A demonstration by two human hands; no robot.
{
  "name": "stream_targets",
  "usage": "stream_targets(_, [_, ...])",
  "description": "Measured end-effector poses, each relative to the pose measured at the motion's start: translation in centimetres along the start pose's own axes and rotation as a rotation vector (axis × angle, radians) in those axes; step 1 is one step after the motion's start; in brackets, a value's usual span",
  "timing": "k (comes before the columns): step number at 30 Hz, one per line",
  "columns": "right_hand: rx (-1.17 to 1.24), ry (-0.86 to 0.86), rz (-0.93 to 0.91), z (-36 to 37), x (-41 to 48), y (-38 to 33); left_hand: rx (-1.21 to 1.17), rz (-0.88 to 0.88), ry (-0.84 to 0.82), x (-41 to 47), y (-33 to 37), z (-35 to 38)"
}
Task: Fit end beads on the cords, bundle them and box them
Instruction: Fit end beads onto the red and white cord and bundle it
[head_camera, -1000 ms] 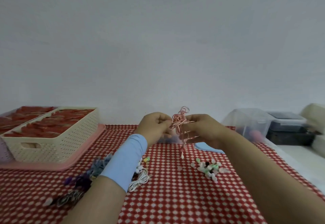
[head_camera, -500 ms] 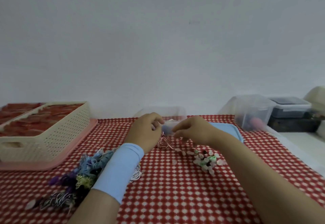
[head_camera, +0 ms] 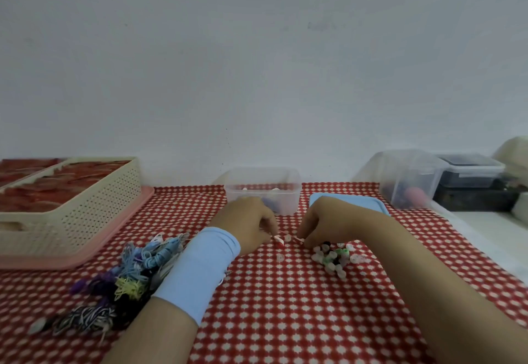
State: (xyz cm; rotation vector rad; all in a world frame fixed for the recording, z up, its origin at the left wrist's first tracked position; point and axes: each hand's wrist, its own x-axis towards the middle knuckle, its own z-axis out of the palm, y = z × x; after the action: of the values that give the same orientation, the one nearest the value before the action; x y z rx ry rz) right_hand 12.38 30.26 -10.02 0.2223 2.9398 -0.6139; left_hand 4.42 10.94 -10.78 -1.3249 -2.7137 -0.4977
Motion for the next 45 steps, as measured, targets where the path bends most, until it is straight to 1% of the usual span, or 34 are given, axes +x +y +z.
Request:
stream_targets(2, [0.020,0.023,-0.003,0.1,0.0,-0.2,0.015,0.053,0.035,-0.1,0.1,0.2])
stream_targets(4, [0.022,0.037,-0.011,0.1,0.0,-0.3,0.046,0.097,0.027,-0.1,0.4,0.6])
stream_targets(7, [0.044,0.065,-0.006,0.2,0.1,-0.3,0.040,0.089,0.000,0.0,0.2,1.0])
stream_targets(10, [0.064,0.096,-0.009,0.3,0.2,-0.3,-0.007,0.065,0.036,0.0,-0.4,1.2])
stream_targets(13, [0.064,0.152,-0.029,0.5,0.2,-0.4,-0.206,-0.001,0.120,-0.1,-0.6,1.3])
stream_targets(16, [0.085,0.241,-0.065,0.5,0.1,-0.8,-0.525,-0.117,0.215,-0.2,-0.3,1.5])
stream_targets(18, [0.085,0.205,-0.090,0.7,0.1,-1.2,-0.660,-0.174,0.258,-0.2,-0.1,1.8])
stream_targets(20, [0.040,0.134,-0.110,1.2,0.1,-1.8,-0.695,-0.189,0.255,-0.4,0.0,2.0])
stream_targets(22, [-0.026,0.123,-0.119,1.5,0.2,-2.2,-0.724,-0.184,0.249,-0.4,0.0,2.0])
stream_targets(25, [-0.018,0.209,-0.131,1.0,0.1,-2.3,-0.824,-0.227,0.259,-0.2,-0.2,1.7])
stream_targets(28, [0.032,0.261,-0.112,0.3,-0.1,-2.3,-0.840,-0.248,0.250,0.0,-0.4,1.7])
stream_targets(30, [0.056,0.287,-0.114,-0.2,-0.3,-2.1,-0.857,-0.252,0.293,0.0,-0.4,1.8])
stream_targets(32, [0.059,0.257,-0.135,-0.7,-0.7,-2.2,-0.822,-0.239,0.367,0.1,-0.5,1.8])
stream_targets(34, [0.063,0.114,-0.169,-0.7,-1.1,-2.9,-0.819,-0.220,0.413,0.3,-0.4,1.7])
stream_targets(36, [0.020,-0.037,-0.191,0.3,-1.2,-3.8,-0.861,-0.217,0.413,0.3,-0.1,1.8])
stream_targets(38, [-0.034,-0.092,-0.204,1.4,-0.8,-4.5,-0.873,-0.208,0.414,0.4,0.0,2.0])
stream_targets(42, [0.013,-0.071,-0.196,0.1,-1.2,-3.8,-0.920,-0.217,0.433,0.3,0.1,2.1])
stream_targets(45, [0.051,0.088,-0.138,-1.6,-1.4,-1.8,-1.013,-0.231,0.503,0.2,0.2,1.6])
